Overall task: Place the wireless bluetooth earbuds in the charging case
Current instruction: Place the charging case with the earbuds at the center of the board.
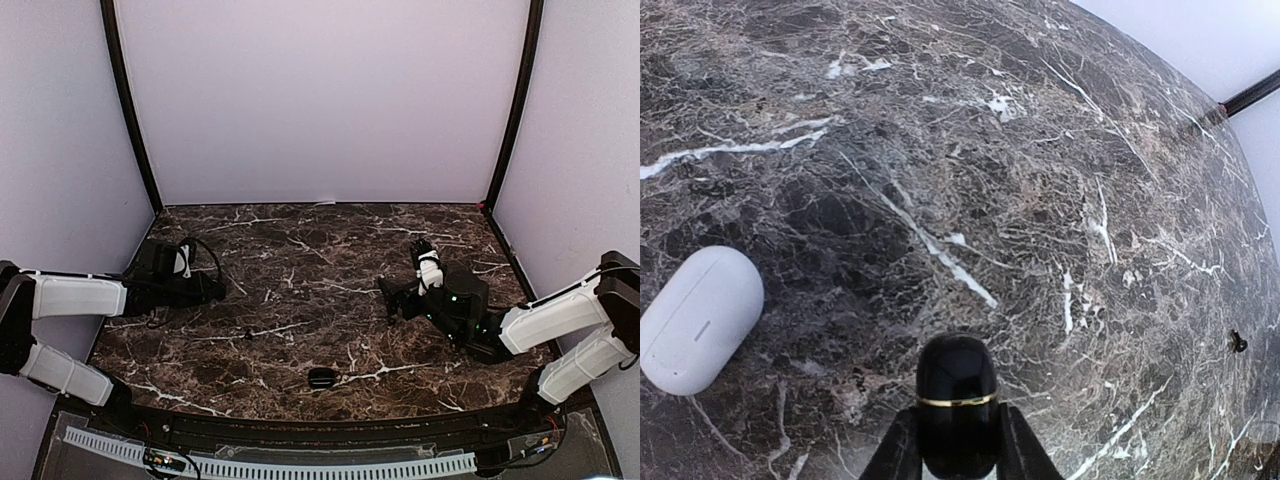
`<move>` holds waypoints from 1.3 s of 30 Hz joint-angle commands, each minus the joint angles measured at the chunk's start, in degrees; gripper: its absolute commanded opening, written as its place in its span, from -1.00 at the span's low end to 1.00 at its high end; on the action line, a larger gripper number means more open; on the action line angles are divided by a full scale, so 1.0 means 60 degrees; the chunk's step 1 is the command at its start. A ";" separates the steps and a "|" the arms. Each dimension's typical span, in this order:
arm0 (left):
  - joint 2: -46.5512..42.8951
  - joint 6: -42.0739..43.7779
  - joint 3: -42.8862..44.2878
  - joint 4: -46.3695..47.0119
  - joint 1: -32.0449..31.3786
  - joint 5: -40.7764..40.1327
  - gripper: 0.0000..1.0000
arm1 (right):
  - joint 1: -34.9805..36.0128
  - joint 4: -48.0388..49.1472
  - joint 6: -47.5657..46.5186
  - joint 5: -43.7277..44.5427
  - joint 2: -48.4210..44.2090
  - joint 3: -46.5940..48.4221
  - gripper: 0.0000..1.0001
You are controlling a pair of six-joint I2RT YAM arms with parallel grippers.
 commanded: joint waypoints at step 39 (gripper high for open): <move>0.2703 0.0932 0.1621 -0.0005 0.0590 0.0815 -0.56 | -0.0070 0.0016 -0.0107 -0.0186 0.0384 0.0433 0.94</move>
